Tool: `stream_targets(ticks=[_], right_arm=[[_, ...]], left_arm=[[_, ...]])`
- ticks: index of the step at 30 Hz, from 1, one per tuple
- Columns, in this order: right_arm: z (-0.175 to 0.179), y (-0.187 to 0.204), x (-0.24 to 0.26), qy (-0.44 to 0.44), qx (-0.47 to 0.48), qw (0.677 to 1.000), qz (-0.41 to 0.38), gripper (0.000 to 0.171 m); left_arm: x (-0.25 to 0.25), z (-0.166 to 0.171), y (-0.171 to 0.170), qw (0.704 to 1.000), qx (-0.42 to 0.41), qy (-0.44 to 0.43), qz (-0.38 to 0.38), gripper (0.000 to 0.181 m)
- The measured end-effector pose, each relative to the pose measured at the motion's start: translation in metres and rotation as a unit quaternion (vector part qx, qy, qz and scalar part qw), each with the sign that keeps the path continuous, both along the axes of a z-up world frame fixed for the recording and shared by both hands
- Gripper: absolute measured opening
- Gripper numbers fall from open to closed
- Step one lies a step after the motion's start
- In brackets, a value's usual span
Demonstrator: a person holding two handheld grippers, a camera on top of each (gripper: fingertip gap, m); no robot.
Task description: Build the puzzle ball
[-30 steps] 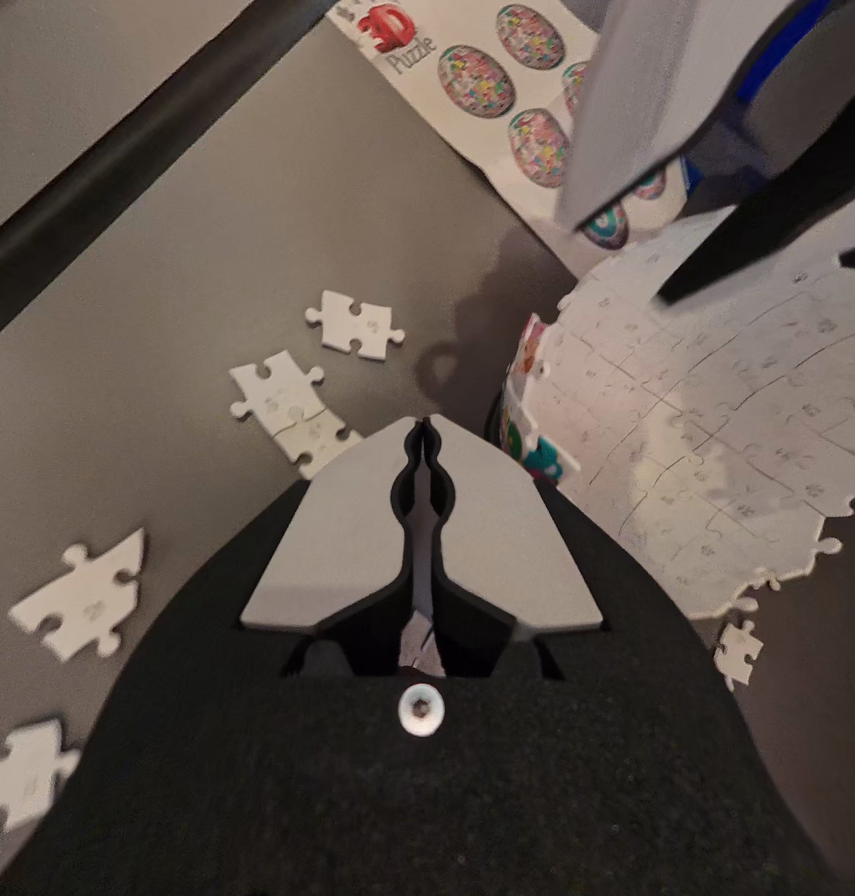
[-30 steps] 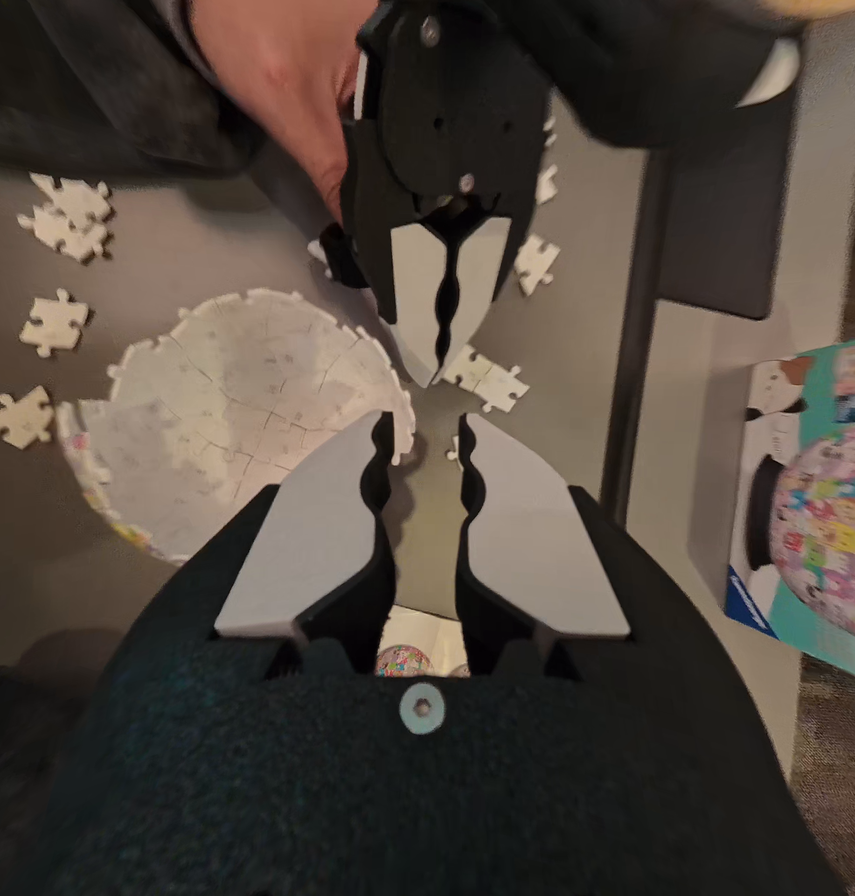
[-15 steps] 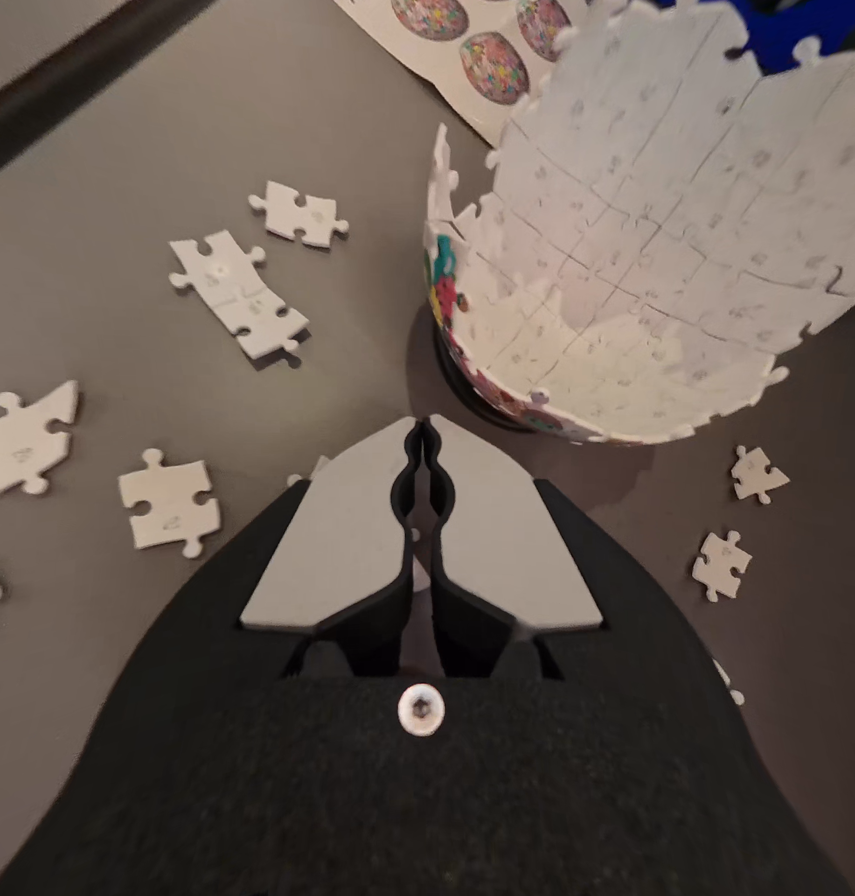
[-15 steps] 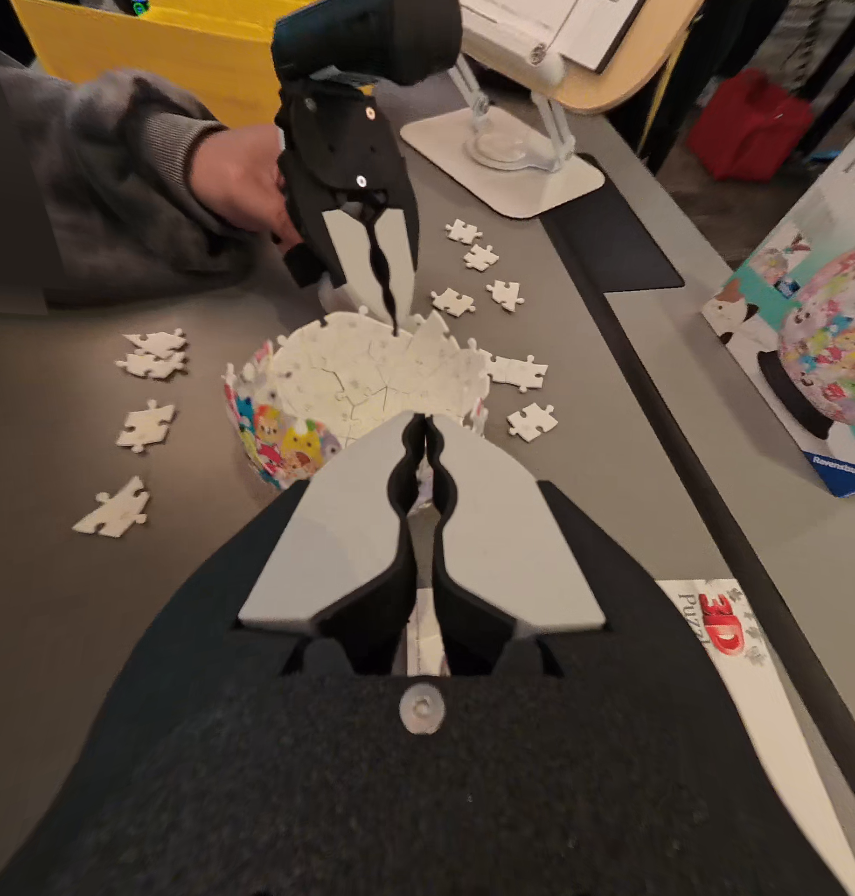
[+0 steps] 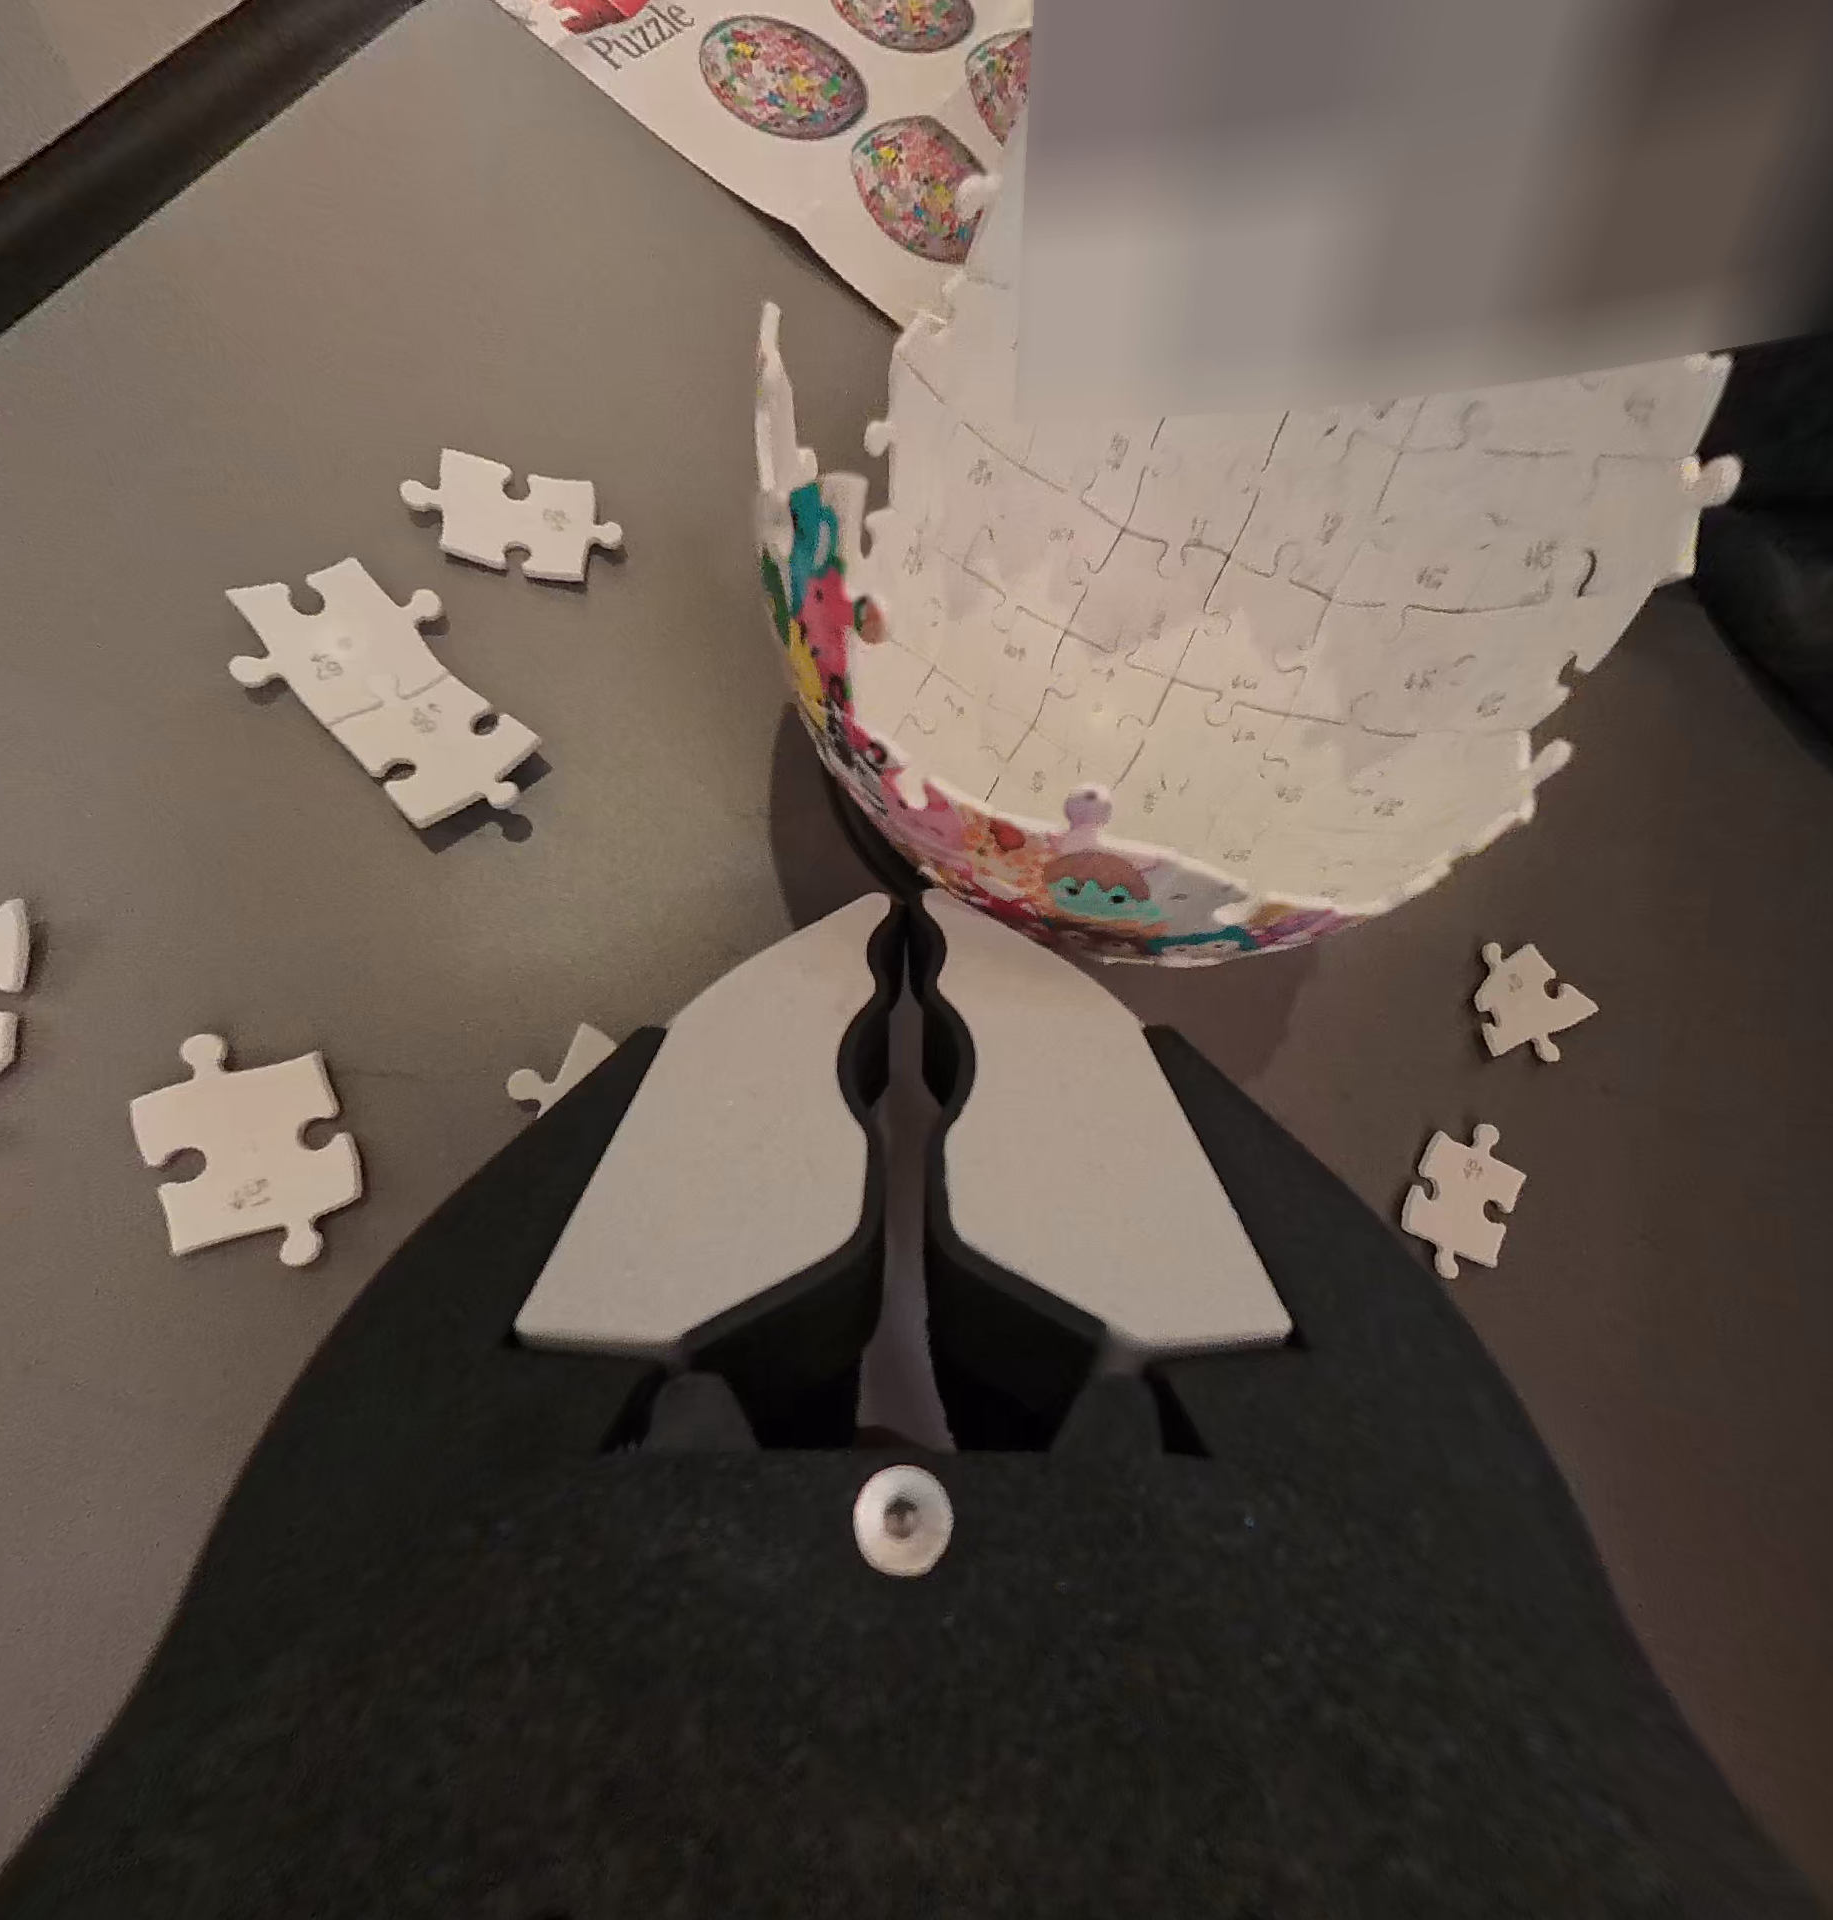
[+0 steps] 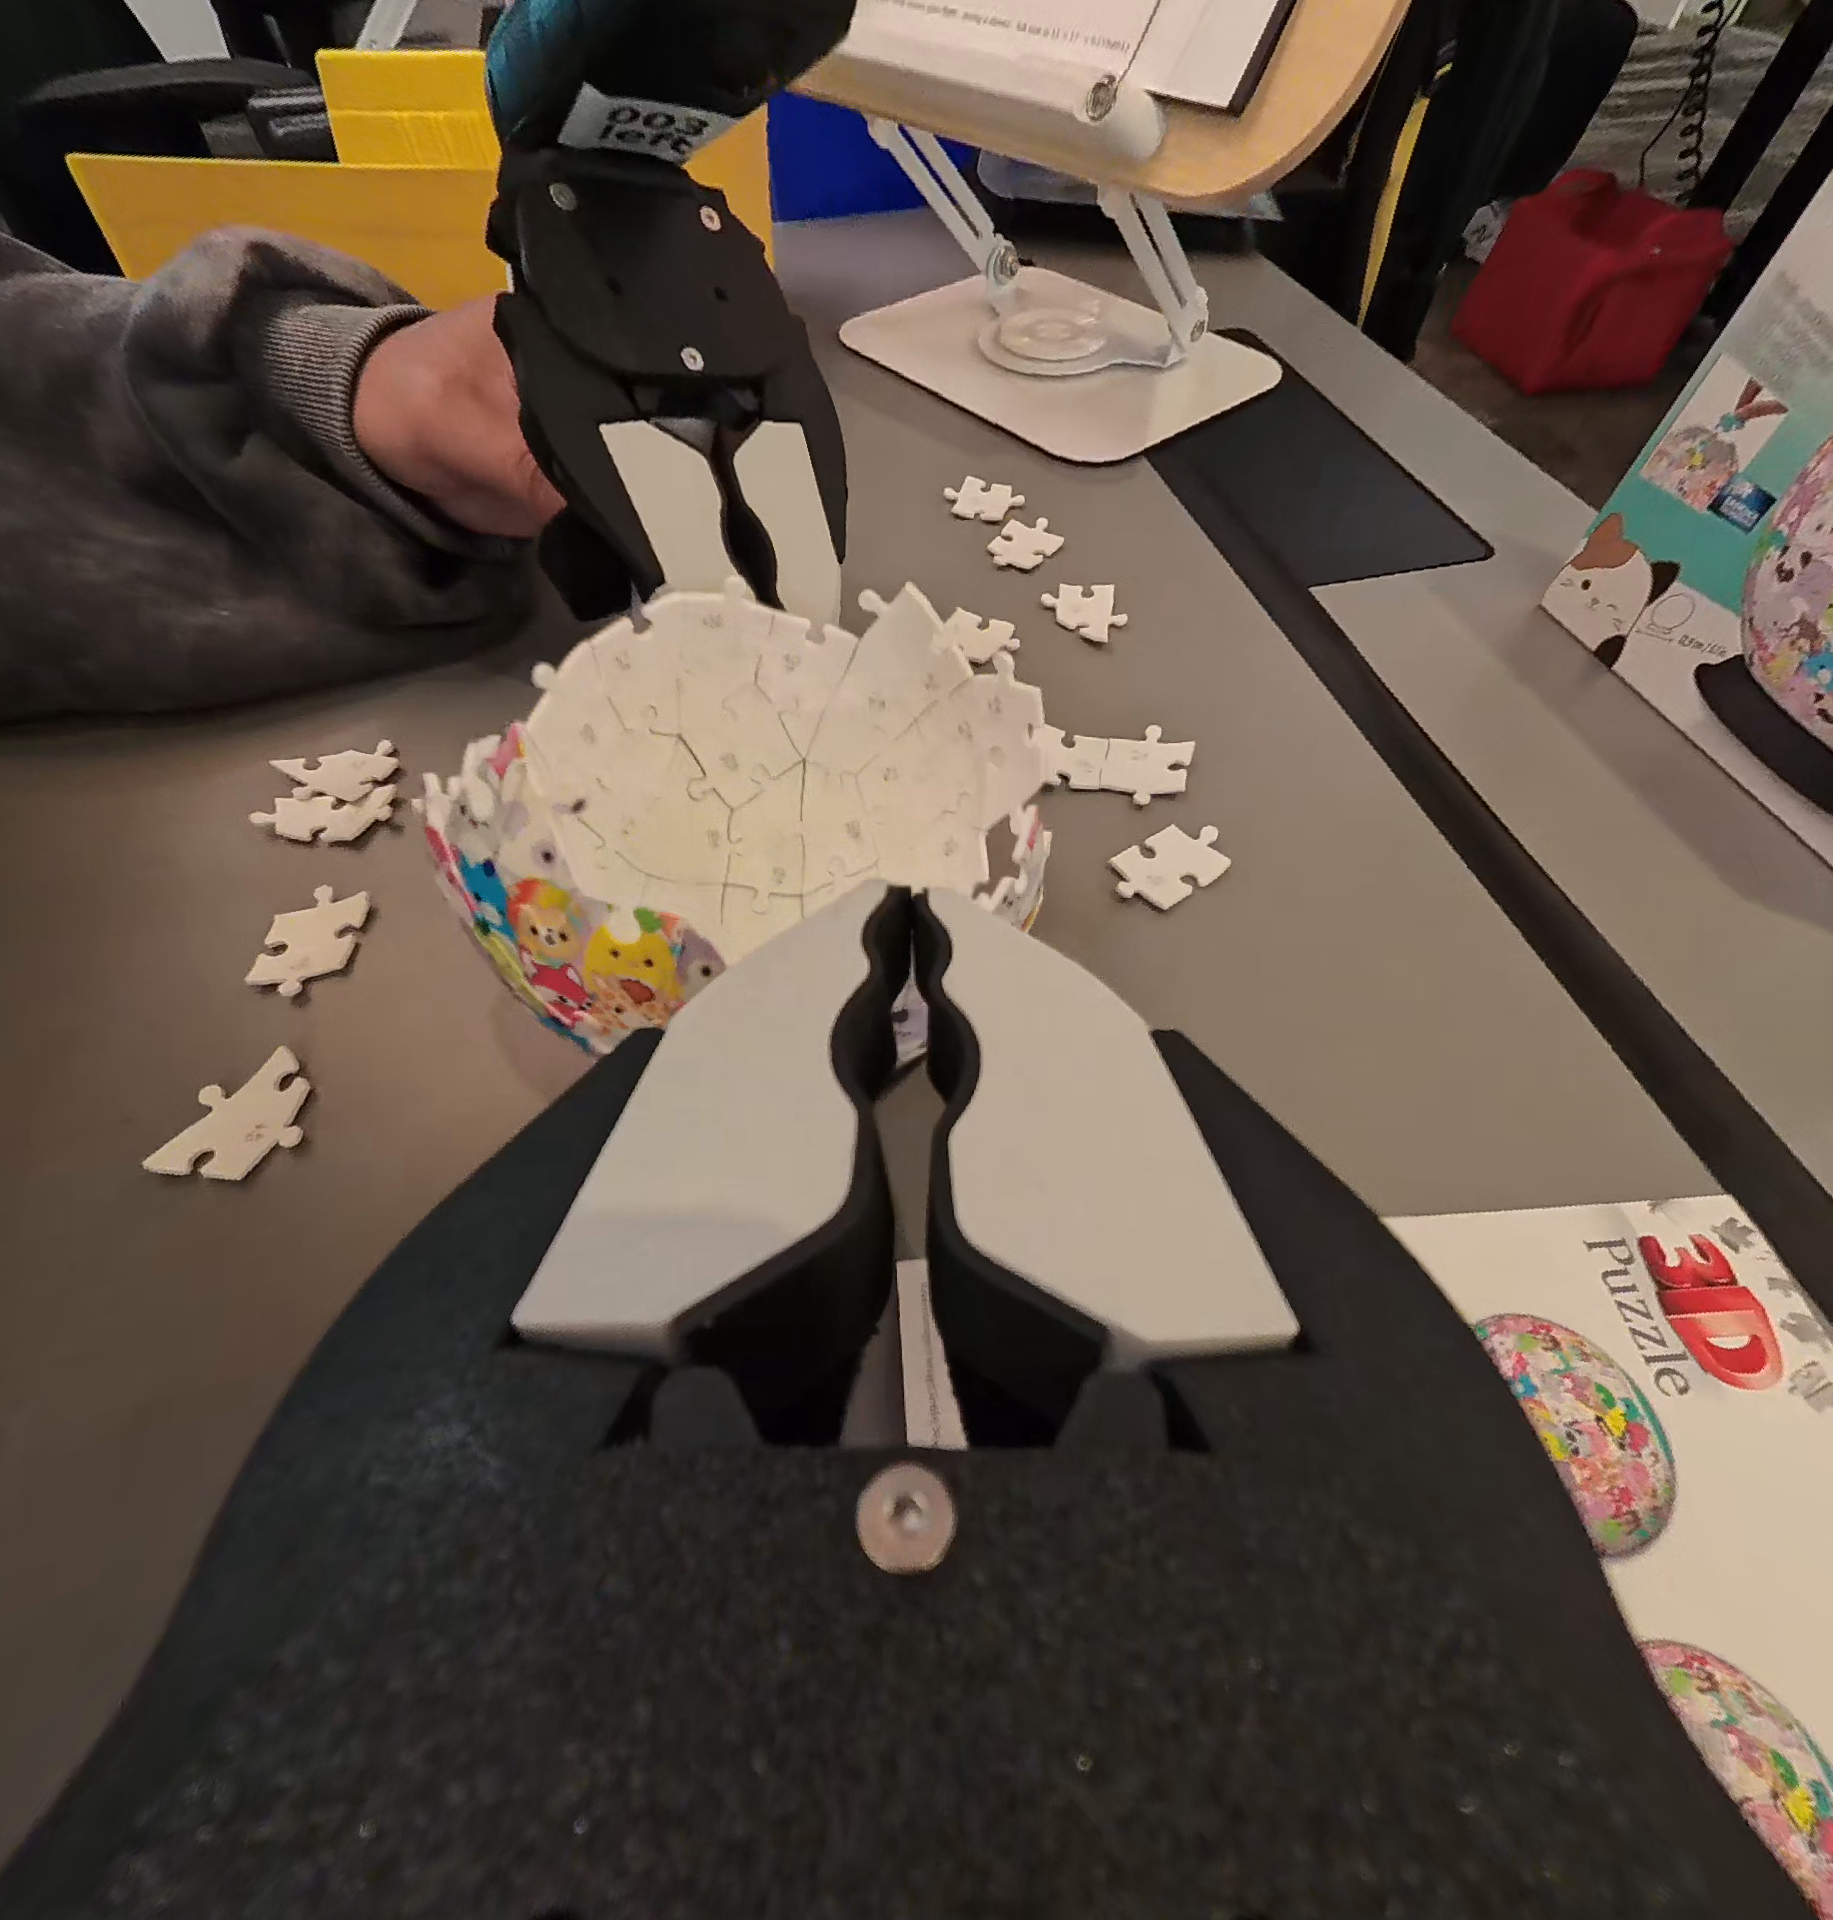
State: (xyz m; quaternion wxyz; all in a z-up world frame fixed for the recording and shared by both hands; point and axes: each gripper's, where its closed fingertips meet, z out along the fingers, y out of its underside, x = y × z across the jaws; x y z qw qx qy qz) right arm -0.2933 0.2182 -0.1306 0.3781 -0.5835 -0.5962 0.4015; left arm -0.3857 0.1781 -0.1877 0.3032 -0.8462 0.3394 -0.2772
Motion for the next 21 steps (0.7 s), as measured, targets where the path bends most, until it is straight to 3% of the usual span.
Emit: stream_targets(ticks=[8, 14, 21], right_arm=[[-0.008, -0.001, -0.002, 0.001, -0.012, 1.000, 0.005, 0.000], [0.015, 0.005, 0.006, 0.055, -0.011, 0.998, 0.000, 0.000], [-0.010, -0.001, 0.002, 0.025, -0.012, 1.000, 0.013, 0.000]], left_arm=[[-0.003, -0.003, 0.000, 1.000, -0.003, 0.012, -0.002, 0.000], [-0.017, 0.007, 0.010, 0.999, 0.017, 0.020, 0.022, 0.000], [-0.014, 0.022, 0.015, 0.999, 0.029, -0.005, 0.022, 0.000]])
